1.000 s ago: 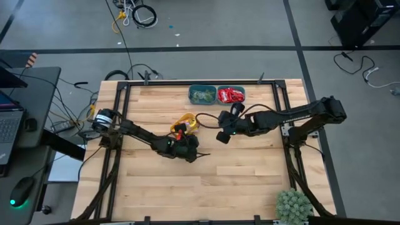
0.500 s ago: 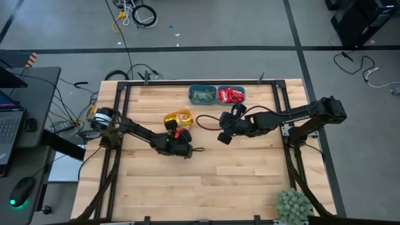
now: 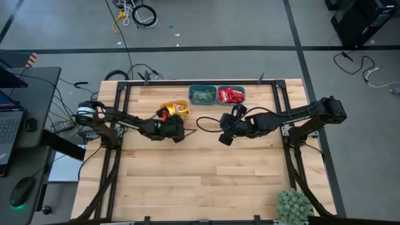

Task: Sort candy
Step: Move the yellow bin to the left of the blue bin

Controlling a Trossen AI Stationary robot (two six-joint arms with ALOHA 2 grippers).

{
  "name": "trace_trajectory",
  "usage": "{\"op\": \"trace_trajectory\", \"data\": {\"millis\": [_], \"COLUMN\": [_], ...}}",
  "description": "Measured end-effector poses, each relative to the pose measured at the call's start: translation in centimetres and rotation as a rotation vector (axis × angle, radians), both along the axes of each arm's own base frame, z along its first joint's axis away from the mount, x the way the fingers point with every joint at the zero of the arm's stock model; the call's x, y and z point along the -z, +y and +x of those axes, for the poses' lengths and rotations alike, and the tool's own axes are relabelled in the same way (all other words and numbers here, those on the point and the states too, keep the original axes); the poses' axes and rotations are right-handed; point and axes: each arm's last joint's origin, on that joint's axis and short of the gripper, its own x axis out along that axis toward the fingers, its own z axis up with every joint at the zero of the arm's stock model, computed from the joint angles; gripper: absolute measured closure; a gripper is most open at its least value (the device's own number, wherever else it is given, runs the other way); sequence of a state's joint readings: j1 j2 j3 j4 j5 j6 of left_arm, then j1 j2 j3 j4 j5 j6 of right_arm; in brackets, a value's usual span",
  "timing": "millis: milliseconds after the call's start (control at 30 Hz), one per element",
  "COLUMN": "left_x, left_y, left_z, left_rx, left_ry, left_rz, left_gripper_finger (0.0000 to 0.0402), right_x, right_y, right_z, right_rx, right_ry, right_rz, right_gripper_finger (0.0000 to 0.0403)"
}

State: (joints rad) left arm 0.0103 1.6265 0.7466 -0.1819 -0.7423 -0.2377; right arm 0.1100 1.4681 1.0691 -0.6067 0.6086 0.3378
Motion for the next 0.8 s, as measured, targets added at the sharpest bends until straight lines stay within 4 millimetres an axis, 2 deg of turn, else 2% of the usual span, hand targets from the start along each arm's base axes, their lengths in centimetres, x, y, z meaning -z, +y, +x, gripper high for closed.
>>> {"op": "trace_trajectory", "data": {"millis": [167, 433, 800], "left_x": [0.3, 0.1, -1.9], "left_y": [1.6, 3.6, 6.2], "left_z": [-0.9, -0.9, -1.7], "left_rx": [-0.031, -0.043, -0.054], "left_ry": [0.038, 0.050, 0.013], "left_rz": [0.010, 0.033, 0.048], "left_gripper_finger": [0.0402, 0.0402, 0.0402], "right_x": [0.0, 0.1, 0.1], "right_y": [0.2, 0.2, 0.6], "right_z": [0.0, -0.1, -0.2], "right_rx": [-0.008, -0.011, -0.026], "right_ry": [0.002, 0.010, 0.023], "right_rz": [0.004, 0.006, 0.008], "right_gripper_finger": [0.0403, 0.0403, 0.0403]}}
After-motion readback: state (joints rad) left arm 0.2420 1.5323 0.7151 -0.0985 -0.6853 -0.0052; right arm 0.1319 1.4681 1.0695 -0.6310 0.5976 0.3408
